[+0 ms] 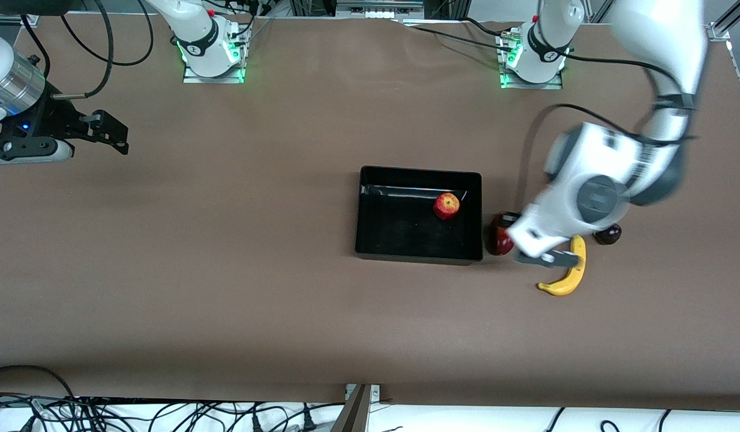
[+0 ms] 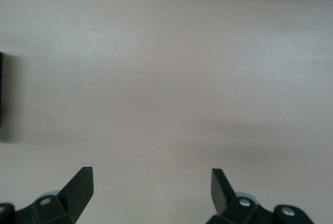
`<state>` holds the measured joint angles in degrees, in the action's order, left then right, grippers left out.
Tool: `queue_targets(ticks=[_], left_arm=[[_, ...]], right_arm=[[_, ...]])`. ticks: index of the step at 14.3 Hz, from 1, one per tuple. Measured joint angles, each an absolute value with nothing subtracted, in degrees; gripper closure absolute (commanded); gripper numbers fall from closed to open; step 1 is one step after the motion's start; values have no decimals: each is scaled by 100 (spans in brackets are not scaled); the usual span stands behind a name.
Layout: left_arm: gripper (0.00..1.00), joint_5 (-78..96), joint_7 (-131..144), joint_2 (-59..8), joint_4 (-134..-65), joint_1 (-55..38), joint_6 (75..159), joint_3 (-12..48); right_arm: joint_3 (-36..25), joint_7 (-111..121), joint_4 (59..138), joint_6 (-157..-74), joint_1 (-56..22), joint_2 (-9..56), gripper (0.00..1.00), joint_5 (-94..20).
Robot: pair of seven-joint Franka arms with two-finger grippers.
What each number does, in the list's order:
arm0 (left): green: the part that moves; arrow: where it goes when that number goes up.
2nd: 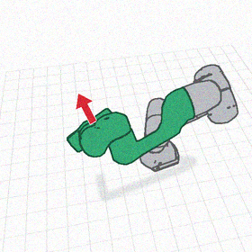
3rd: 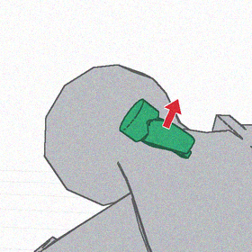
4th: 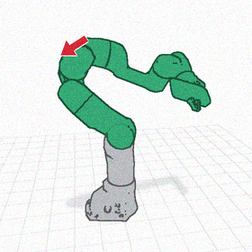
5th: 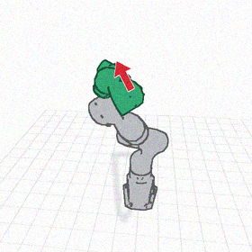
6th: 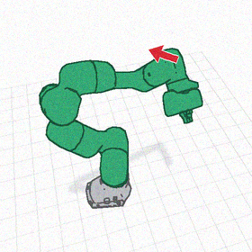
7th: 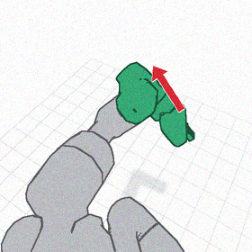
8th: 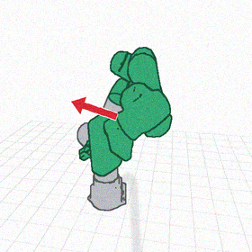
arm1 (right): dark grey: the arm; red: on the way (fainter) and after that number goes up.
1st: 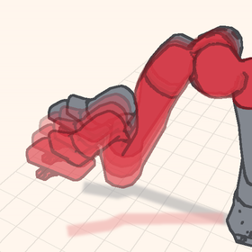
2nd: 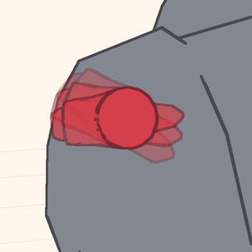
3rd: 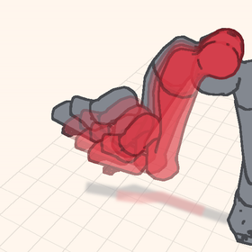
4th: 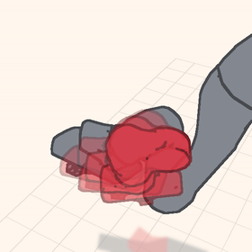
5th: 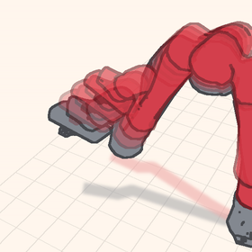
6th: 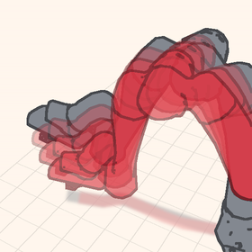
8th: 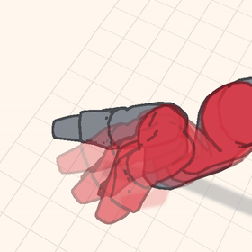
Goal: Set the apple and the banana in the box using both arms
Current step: 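Lower the left gripper onto the yellow banana and close it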
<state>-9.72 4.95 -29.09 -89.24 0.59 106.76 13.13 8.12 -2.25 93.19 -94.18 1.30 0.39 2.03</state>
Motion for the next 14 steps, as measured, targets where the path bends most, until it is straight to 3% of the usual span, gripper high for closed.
queue_targets(ticks=[7,8,9,10,12,14], left_arm=[[1,-1708,-1925,-4134,-9012,948,12499,1304],[21,-1709,-2092,-4266,-9013,1042,12659,1305],[55,-1709,-2180,-4335,-9013,1093,12730,1305],[80,-1710,-2207,-4368,-9013,1109,12750,1306],[96,-1714,-2212,-4380,-9020,1111,12749,1309],[100,-1782,-2213,-4415,-9024,1136,12750,1308]], right_arm=[[814,-229,9296,-9420,143,37,0,203],[814,-229,9295,-9420,143,37,0,203],[816,-229,9294,-9420,142,37,0,202],[819,-229,9293,-9420,142,37,0,202],[823,-229,9291,-9420,142,37,0,202],[823,-229,9291,-9420,142,37,0,202]])
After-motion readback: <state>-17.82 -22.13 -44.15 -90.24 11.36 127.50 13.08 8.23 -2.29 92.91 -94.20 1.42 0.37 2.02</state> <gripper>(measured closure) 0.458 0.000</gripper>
